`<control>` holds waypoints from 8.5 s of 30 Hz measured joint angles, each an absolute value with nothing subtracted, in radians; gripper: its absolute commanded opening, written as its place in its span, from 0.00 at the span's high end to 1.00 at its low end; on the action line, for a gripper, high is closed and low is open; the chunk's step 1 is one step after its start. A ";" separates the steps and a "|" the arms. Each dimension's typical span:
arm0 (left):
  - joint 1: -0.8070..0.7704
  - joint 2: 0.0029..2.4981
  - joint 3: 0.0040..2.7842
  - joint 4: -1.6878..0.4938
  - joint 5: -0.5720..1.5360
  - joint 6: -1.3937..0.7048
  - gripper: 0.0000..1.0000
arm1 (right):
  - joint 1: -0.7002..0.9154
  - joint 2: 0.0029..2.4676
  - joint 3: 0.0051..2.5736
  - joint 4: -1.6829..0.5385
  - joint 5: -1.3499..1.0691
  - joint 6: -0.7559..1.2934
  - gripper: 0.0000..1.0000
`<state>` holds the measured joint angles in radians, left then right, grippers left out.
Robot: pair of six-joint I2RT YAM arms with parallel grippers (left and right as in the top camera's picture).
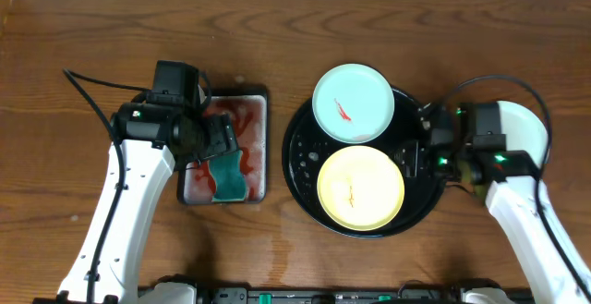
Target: Clean dirty plates on tray and stack at the side
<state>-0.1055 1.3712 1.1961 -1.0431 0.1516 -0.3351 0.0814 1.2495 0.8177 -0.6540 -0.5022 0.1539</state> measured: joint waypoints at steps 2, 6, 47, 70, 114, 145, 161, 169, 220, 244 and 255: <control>-0.105 1.371 1.196 -1.035 0.151 -0.336 0.24 | 0.081 1.208 0.836 -0.672 -0.507 0.142 0.57; -0.107 1.373 1.196 -1.022 0.151 -0.340 0.32 | 0.081 1.170 0.842 -0.742 -0.502 0.128 0.57; -0.169 1.492 1.086 -0.851 0.103 -0.390 0.93 | 0.081 1.382 0.840 -0.823 -0.152 0.258 0.67; -0.194 1.490 1.086 -0.856 0.072 -0.343 0.93 | 0.138 1.667 0.834 -0.651 -0.333 0.153 0.99; -0.768 1.963 1.239 -0.425 0.468 -0.666 0.93 | 0.142 1.667 0.831 -0.634 -0.342 0.297 0.99; -0.727 1.967 1.290 -0.527 0.195 -0.555 0.92 | 0.156 1.674 0.831 -0.641 -0.365 0.311 0.99; -0.802 2.000 1.282 -0.400 0.476 -0.628 0.92 | 0.155 1.674 0.832 -0.642 -0.360 0.311 0.99; -0.804 1.985 1.310 -0.570 0.312 -0.608 0.93 | 0.155 1.674 0.832 -0.643 -0.360 0.311 0.99; -0.796 2.003 1.358 -0.460 -0.091 -0.454 0.93 | 0.155 1.675 0.837 -0.659 -0.354 0.321 0.99; -0.746 1.689 1.437 -0.894 -0.086 -0.497 0.93 | 0.155 1.674 0.838 -0.652 -0.351 0.321 0.99; -0.382 1.520 1.343 -0.996 -0.105 -0.492 0.93 | 0.165 1.507 0.838 -0.662 -0.227 0.318 0.99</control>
<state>-0.3817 1.5200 1.3426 -0.9962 -0.1047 -0.4915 0.1650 1.5066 0.8375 -0.6617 -0.2268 0.3183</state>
